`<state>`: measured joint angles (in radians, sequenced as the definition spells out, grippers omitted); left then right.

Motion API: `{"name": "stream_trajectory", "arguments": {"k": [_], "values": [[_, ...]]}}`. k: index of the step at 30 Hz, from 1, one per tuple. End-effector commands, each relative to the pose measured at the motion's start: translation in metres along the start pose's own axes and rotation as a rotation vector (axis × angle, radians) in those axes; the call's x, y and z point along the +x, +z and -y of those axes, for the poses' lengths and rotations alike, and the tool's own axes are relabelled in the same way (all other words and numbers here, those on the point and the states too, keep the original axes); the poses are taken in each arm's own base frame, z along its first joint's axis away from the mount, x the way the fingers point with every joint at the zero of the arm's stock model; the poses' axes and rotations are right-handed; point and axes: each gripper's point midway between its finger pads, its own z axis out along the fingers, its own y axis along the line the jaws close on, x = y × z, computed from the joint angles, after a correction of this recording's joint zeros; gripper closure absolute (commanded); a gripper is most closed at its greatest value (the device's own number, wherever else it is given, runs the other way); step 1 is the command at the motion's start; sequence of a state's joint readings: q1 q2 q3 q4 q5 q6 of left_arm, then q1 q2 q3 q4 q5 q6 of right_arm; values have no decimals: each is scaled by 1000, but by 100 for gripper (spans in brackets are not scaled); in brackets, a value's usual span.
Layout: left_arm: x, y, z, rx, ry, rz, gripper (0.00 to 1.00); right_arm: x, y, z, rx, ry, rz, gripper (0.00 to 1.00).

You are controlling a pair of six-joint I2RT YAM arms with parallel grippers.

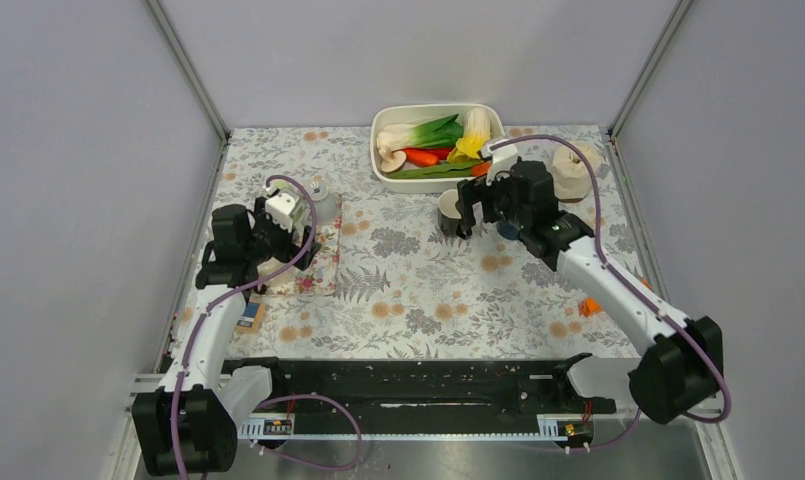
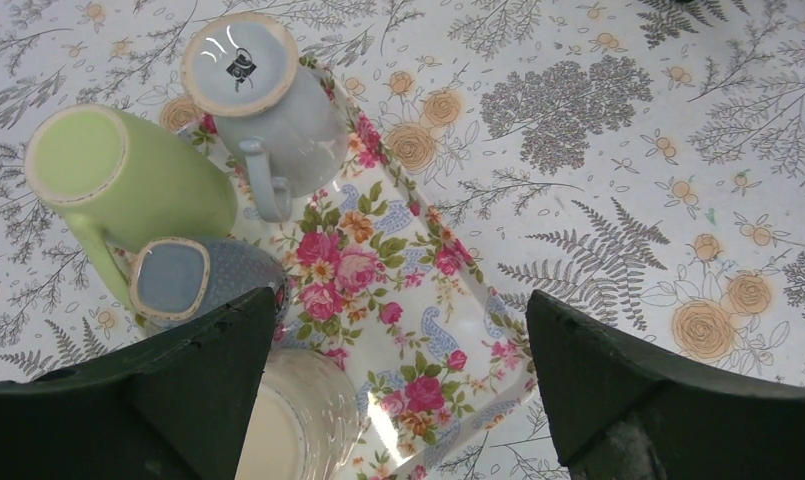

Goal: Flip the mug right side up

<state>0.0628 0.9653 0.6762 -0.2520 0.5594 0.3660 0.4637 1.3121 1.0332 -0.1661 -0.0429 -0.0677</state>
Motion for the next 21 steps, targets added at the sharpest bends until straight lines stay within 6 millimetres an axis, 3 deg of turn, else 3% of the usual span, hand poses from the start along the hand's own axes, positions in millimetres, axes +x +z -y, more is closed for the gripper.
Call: {"name": "stream_trajectory", "arguments": {"k": [1, 5, 12, 16, 21], "values": [[-9, 0, -22, -99, 18, 16, 1, -54, -40, -8, -27, -13, 174, 1], [-10, 2, -35, -148, 7, 7, 1, -67, -62, -14, -52, 8, 232, 1], [-12, 29, -42, -56, 21, -35, 1, -71, -89, -32, -154, -115, 337, 1], [-12, 51, -52, -16, -24, -77, 1, -67, -95, -44, -220, -128, 410, 1], [-16, 74, -68, 4, -62, -122, 1, -62, -92, -39, -195, -126, 401, 1]]}}
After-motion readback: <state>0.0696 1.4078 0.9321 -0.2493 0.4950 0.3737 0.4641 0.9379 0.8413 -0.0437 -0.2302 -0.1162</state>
